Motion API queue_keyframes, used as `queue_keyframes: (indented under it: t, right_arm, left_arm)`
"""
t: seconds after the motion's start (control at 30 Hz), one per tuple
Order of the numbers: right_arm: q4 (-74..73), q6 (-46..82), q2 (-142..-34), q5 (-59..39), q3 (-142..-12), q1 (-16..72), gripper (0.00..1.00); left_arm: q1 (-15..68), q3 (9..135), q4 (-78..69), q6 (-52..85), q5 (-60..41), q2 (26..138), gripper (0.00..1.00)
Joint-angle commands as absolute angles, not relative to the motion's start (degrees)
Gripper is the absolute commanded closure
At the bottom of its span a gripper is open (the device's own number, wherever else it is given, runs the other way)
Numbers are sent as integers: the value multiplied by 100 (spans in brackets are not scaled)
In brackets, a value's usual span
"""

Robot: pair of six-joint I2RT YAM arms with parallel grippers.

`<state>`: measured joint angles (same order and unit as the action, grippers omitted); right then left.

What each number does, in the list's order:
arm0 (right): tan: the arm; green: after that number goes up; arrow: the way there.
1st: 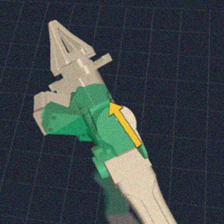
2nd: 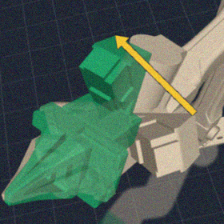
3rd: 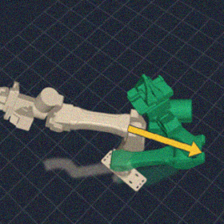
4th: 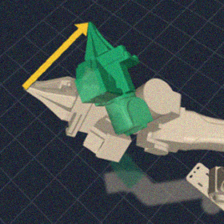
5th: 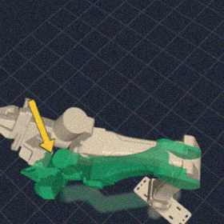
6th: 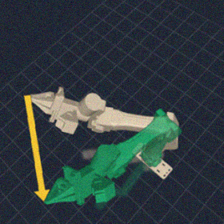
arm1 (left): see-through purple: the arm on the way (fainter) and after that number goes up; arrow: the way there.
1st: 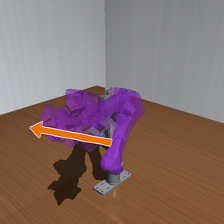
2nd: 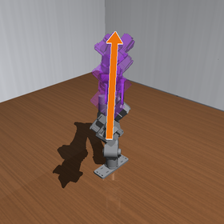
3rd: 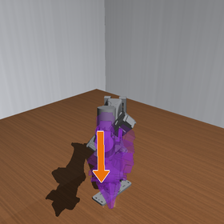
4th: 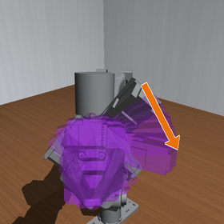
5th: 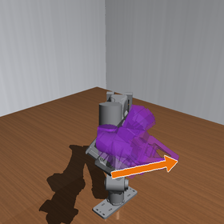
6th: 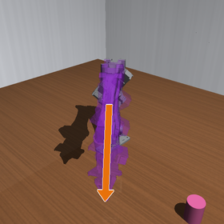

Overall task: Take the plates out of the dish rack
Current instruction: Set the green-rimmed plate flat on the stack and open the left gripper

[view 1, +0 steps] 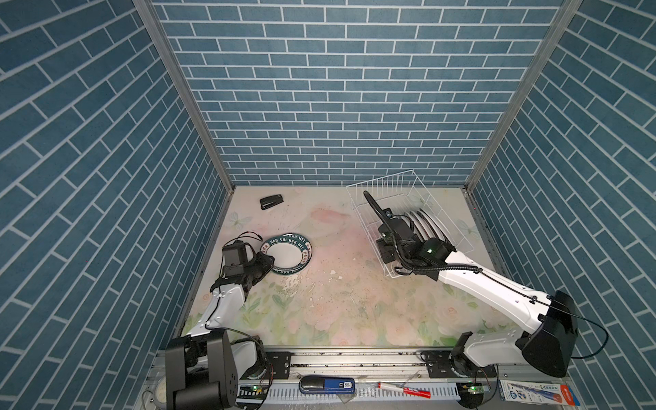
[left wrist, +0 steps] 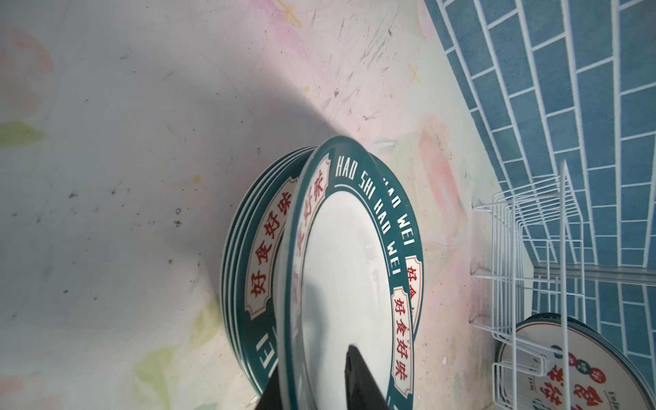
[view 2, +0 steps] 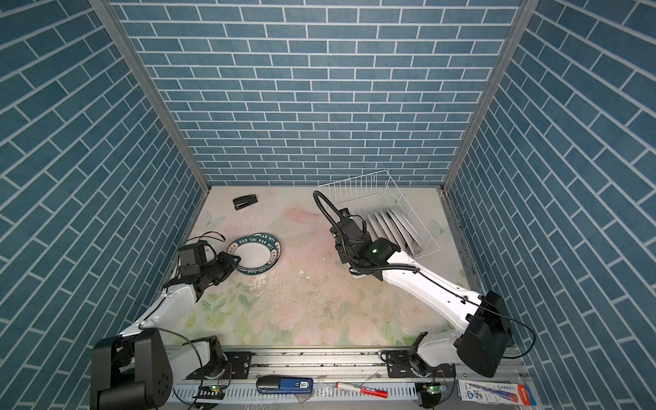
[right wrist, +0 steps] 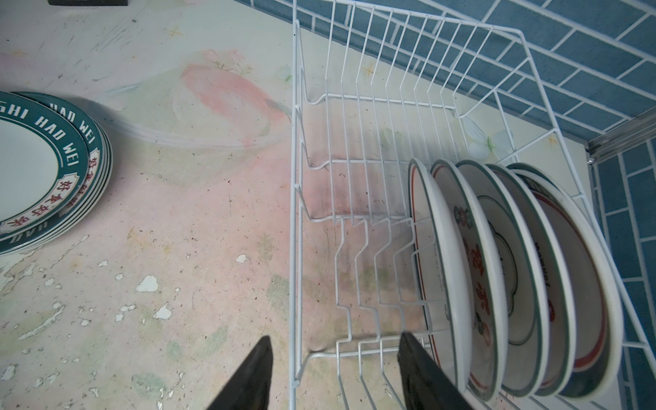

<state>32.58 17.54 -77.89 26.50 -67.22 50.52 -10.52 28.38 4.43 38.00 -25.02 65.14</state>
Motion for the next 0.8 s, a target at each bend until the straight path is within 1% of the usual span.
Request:
queue_keyframes:
  t: [0.0, 0.1, 0.2, 0.77]
  right_arm:
    - [3208, 1644, -7840, 2541, -6579, 5089, 42]
    - [3191, 1649, -7849, 2497, -6566, 5089, 42]
    - [3166, 1663, -7849, 2482, -6537, 5086, 42]
    - [3227, 1679, -7792, 2446, -6443, 5087, 42]
  left_arm:
    - [-1052, 3067, 756, 3514, -2379, 6517, 68]
    - [-1054, 3135, 893, 3431, -2348, 6613, 62]
    - [-1047, 3241, 1065, 3337, -2342, 6774, 53]
    - [-987, 3548, 1084, 3149, -2575, 7421, 41]
